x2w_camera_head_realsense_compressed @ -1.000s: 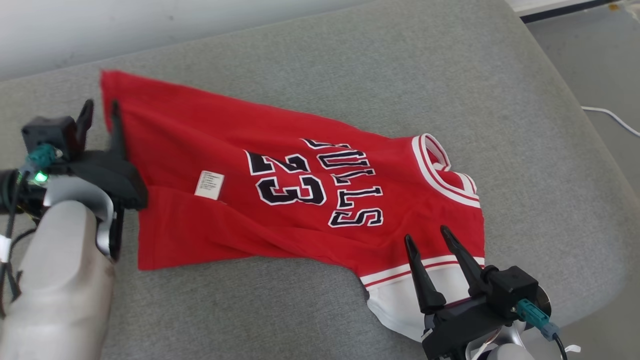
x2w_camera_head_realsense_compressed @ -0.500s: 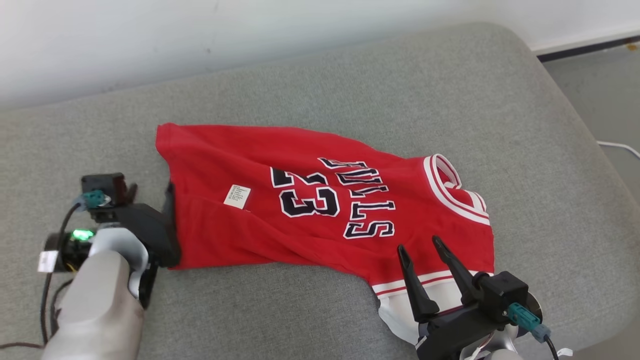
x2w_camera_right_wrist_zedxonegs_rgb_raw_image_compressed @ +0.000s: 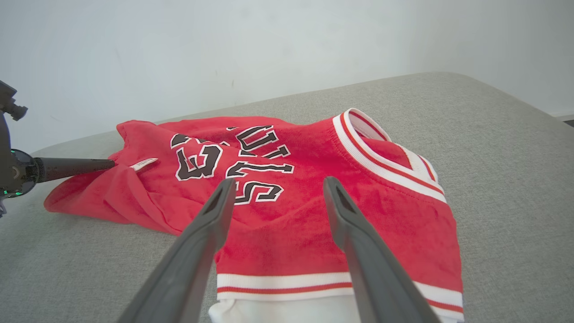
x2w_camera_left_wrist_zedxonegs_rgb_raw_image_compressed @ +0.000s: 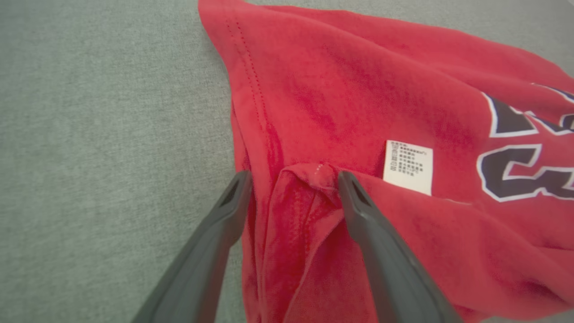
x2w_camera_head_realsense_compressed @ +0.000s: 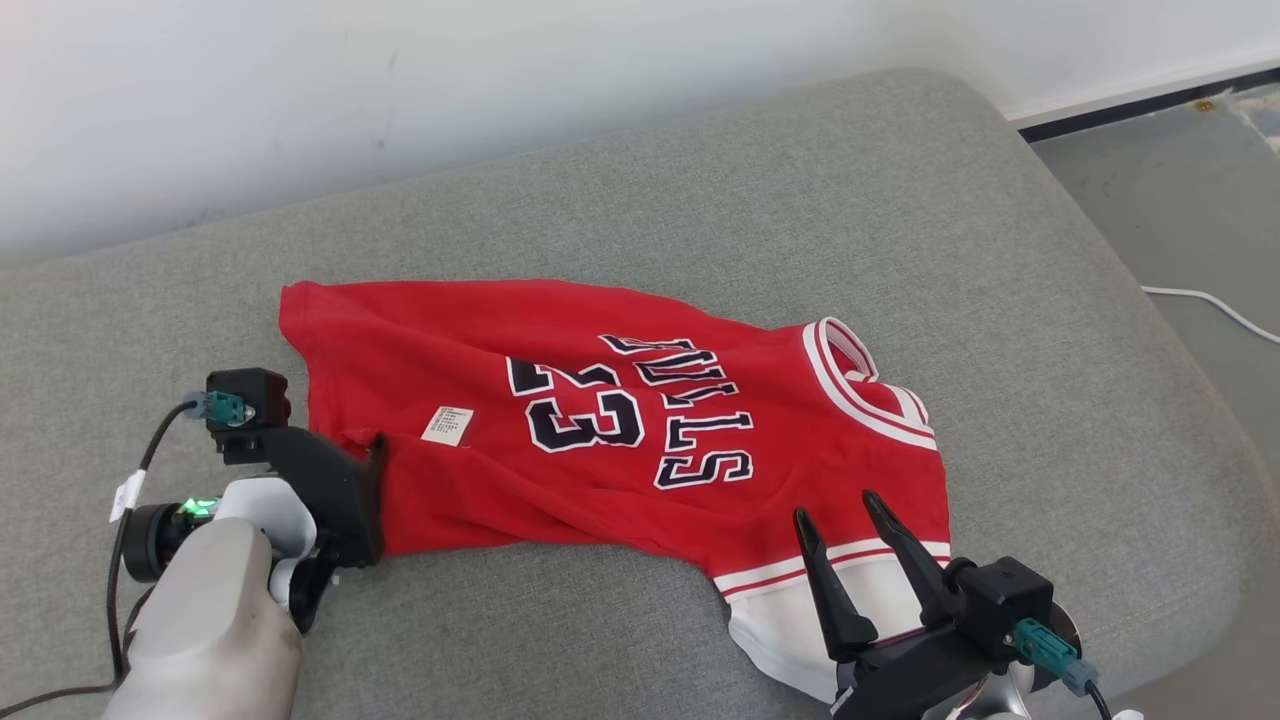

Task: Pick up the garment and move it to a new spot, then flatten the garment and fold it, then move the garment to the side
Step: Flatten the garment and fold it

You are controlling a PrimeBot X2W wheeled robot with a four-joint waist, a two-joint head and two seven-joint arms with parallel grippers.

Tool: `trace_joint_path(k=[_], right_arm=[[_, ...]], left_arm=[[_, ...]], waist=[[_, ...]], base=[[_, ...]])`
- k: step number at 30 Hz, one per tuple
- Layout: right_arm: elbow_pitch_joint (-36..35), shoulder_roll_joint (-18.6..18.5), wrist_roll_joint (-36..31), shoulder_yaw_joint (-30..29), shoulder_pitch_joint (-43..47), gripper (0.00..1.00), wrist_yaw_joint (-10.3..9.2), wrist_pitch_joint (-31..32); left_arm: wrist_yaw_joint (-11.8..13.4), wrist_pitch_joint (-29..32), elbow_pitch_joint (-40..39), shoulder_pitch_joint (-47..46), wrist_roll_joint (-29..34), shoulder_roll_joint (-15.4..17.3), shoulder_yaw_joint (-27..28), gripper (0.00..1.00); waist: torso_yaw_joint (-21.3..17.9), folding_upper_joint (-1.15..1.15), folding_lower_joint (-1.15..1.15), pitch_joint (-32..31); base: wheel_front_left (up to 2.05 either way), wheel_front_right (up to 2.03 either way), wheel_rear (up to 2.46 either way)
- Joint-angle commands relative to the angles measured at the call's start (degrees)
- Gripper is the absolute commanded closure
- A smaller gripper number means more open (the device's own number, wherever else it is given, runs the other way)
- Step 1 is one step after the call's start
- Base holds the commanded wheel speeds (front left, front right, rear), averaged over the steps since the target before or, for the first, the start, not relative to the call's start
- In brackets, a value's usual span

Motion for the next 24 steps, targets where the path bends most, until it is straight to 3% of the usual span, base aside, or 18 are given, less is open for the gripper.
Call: trace_joint_path(k=[1, 11, 14, 15, 16, 17, 18, 19, 20, 24], right_arm=[[0.0, 0.0, 0.0, -0.2, 0.4, 0.0, -0.13, -0.3], [0.6, 0.0, 1.1, 1.2, 0.6, 0.0, -0.13, -0.3], [0.7, 0.0, 1.2, 1.5, 0.4, 0.0, -0.13, -0.2], [0.7, 0.0, 1.2, 1.5, 0.4, 0.0, -0.13, -0.2], [0.8, 0.0, 1.1, 1.5, 0.3, 0.0, -0.13, -0.2], [0.7, 0.0, 1.0, 1.4, 0.3, 0.0, -0.13, -0.2], [0.7, 0.0, 1.0, 1.3, 0.4, 0.0, -0.13, -0.2], [0.7, 0.0, 0.9, 1.2, 0.4, 0.0, -0.13, -0.2], [0.7, 0.0, 0.9, 1.0, 0.5, 0.0, -0.13, -0.2], [0.7, 0.0, 0.7, -0.1, 1.1, 0.0, -0.13, -0.4]], left_arm=[[-0.1, 0.9, -0.3, 1.1, -0.2, 0.0, -0.3, 0.0], [-0.4, 4.6, -3.0, 2.6, -1.1, -0.5, -2.0, 0.0], [-0.4, 4.8, -4.0, 3.4, -1.3, -0.7, -2.3, 0.12], [-0.3, 4.4, -4.4, 3.5, -1.3, -0.6, -2.4, 0.16], [-0.2, 4.2, -4.9, 3.6, -1.3, -0.5, -2.4, 0.3], [0.1, 3.9, -5.3, 3.7, -1.2, -0.3, -2.5, 0.52], [0.2, 3.5, -5.8, 3.9, -1.0, -0.1, -2.5, 0.59], [0.5, 3.0, -6.3, 4.0, -0.9, 0.0, -2.5, 0.95], [0.5, 2.7, -6.7, 4.1, -0.8, 0.1, -2.6, 1.0], [0.5, 1.8, -8.6, 5.1, -0.9, 0.1, -3.1, 1.0]], waist=[[-0.1, 0.0, 0.01, -0.2], [0.0, 0.0, 0.01, -1.3], [-0.3, 0.0, 0.01, -1.4], [-0.4, 0.0, 0.01, -1.4], [-0.5, 0.0, 0.01, -1.4], [-0.6, 0.0, 0.01, -1.4], [-0.7, 0.0, 0.01, -1.3], [-0.6, 0.0, 0.01, -1.3], [-0.5, 0.0, 0.01, -1.3], [0.9, 0.0, 0.01, -1.6]], base=[[0.0, 0.0, 0.0], [0.0, 0.0, 0.0], [0.0, 0.0, 0.0], [0.0, 0.0, 0.0], [0.0, 0.0, 0.0], [0.0, 0.0, 0.0], [0.0, 0.0, 0.0], [0.0, 0.0, 0.0], [0.0, 0.0, 0.0], [0.0, 0.0, 0.0]])
